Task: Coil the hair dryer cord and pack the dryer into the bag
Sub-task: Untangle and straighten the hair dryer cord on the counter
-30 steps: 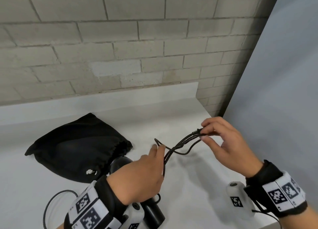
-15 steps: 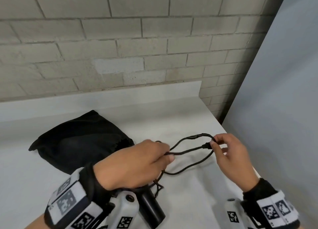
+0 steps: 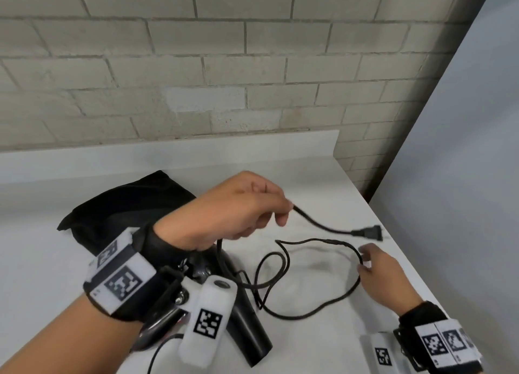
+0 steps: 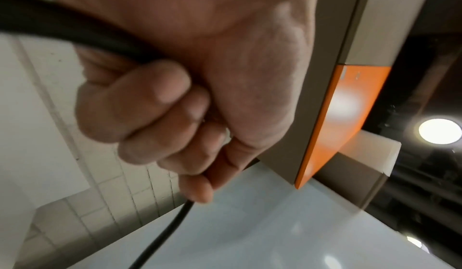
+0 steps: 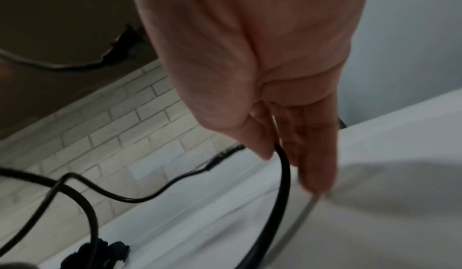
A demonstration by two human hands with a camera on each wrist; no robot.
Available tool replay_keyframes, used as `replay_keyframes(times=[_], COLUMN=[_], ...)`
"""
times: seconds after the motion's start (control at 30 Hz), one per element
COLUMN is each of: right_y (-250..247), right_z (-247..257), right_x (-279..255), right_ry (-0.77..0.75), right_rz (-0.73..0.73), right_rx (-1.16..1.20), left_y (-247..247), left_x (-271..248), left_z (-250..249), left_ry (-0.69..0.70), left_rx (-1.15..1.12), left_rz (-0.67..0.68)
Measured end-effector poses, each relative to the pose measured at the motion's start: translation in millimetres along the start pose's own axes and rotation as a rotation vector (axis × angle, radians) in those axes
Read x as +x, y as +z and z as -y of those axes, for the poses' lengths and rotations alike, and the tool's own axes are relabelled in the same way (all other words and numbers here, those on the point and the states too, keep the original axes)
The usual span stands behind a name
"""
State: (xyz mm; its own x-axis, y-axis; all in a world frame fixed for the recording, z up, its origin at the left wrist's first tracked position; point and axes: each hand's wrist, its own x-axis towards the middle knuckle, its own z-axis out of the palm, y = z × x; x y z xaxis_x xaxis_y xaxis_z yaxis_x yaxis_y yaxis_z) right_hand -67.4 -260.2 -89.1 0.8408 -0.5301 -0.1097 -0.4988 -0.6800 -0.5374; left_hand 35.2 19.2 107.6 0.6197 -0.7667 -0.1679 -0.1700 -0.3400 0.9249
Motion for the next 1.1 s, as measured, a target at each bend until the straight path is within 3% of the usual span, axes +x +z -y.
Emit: replay_keyframes(times=[0.07,0.13,0.2,0.27,0.37,0.47,0.6,0.7,0.83,1.0,1.1], right_y=[-6.7,-20.7,-32.4,-38.2,-26.8,-10.9,-16.6,-30.1,-46.8,-53.3,-42.7], right_z=[11.1,42.8,77.4,106.1,127.7,133.9,131.4,127.1,124.7,114.5,101.7], right_x=[-14.1,-35.7,-59.0,-75.1,-80.4,-81.0,-77.5,-64.8,-48.0,-20.9,-7.4], right_ry=[-0.141,-0.376,-0.529,-0.563,-0.570,-0.649,-0.559,-0.504,-0.414,-0.338,-0.281], right_rz=[-0.085,-0.232,-0.244,-0.072,0.198,0.235,0.218,0.121,0.020,-0.062,-0.081], right_rx=[0.050,0.291,0.567,0.803,0.637,0.497,0.834,1.016,1.226,1.344,1.342], left_y=[-3.8,0.2,10.8,22.8,37.1,40.2,33.7,41.6,61.5,70.7,74.7], left_x=[4.8,12.9,24.7,39.6,60.3,70.5,69.0,61.5,46.7,24.2,23.7], left_z=[-3.9,-7.5,-9.6,-8.3,-0.8,10.3,45.3,79.9,117.2,142.0,144.9], left_ry=[0.030,0.069,0.129,0.169,0.094,-0.039,-0.059,-0.094,-0.138,-0.133,-0.148], left_rx=[0.012,0.066,0.096,0.093,-0.025,-0.218,-0.438,-0.231,0.185,0.954,1.162], left_rz=[-0.026,-0.036,-0.067,-0.111,-0.118,-0.011,0.114,0.100,-0.025,0.122,0.145])
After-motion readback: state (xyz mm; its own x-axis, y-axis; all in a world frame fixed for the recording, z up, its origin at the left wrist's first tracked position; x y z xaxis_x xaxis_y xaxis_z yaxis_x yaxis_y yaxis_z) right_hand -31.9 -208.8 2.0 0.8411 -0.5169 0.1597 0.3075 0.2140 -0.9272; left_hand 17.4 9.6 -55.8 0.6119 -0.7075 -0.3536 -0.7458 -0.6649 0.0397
